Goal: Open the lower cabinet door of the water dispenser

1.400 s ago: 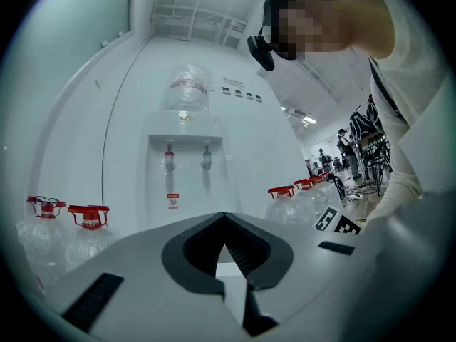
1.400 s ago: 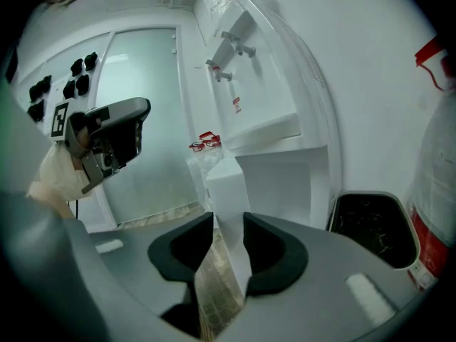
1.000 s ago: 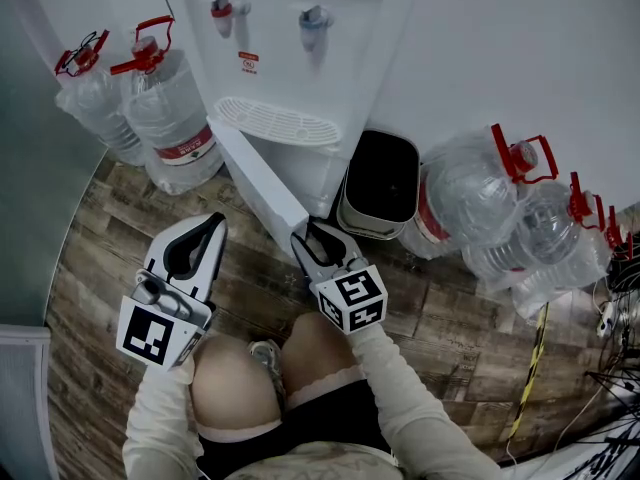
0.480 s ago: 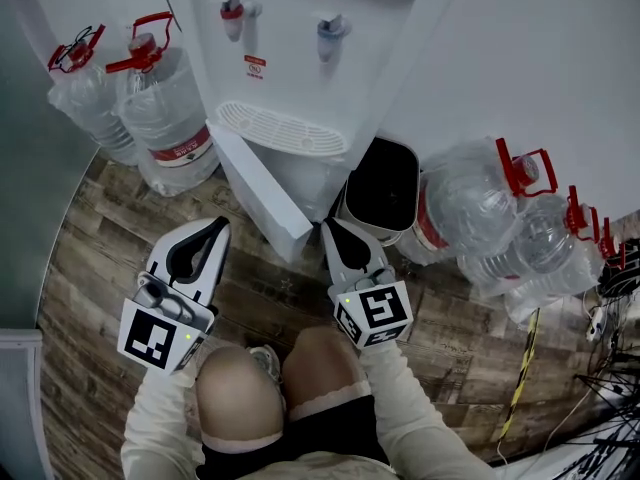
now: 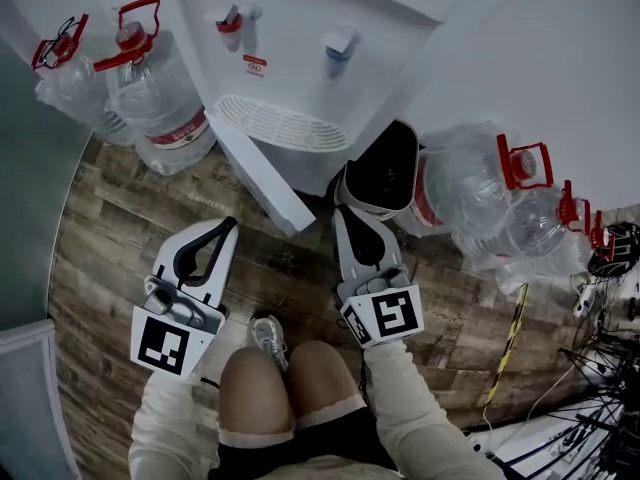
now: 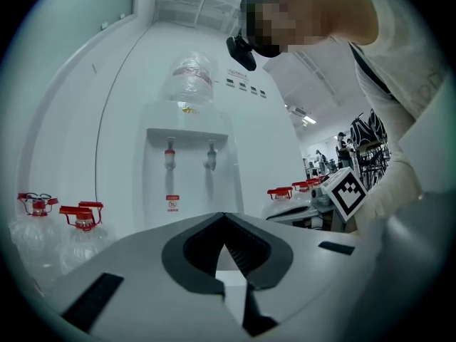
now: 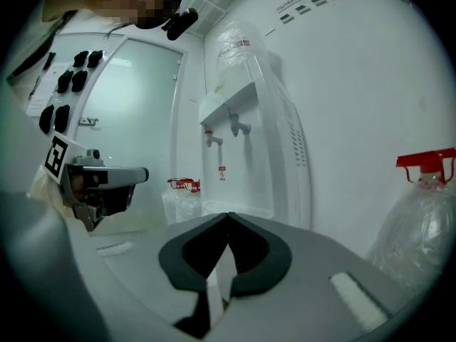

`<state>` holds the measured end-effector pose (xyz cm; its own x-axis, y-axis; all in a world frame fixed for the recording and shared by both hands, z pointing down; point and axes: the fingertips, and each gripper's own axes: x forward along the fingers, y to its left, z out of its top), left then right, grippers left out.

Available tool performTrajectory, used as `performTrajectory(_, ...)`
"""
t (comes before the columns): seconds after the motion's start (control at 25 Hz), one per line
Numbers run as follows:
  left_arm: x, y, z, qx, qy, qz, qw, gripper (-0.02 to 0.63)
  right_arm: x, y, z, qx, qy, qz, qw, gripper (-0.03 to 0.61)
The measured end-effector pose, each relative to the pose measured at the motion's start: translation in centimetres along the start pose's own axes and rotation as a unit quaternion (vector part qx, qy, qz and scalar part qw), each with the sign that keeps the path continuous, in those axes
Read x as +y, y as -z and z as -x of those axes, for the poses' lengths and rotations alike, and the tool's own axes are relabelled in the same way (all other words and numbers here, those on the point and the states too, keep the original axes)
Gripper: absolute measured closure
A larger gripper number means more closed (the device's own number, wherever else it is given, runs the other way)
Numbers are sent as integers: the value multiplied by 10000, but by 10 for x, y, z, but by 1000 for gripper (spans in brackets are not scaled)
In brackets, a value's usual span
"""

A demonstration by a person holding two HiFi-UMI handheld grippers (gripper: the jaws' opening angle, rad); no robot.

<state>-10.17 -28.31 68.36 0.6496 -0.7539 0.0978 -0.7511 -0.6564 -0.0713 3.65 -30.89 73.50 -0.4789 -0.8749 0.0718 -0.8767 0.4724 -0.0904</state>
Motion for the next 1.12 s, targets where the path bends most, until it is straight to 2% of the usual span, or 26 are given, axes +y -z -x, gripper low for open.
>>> performTrajectory(0.4,-12,-101,25,244,37,-30,9997,612,18,-114,35,87,218,109,9997,569)
performTrajectory(0.6,-17,-168,45,188,-116,222,9995,612,29,-185,64,161,285,189,9993,569)
performTrajectory(0.8,-22,-234,68,167,-234,314,9991,612,45,-253,93,188,229,271,9992,569)
performTrajectory(1.12,-41,-327,99,199,-349,212,9990,612,64,-343,136,160,129,247,9995,569)
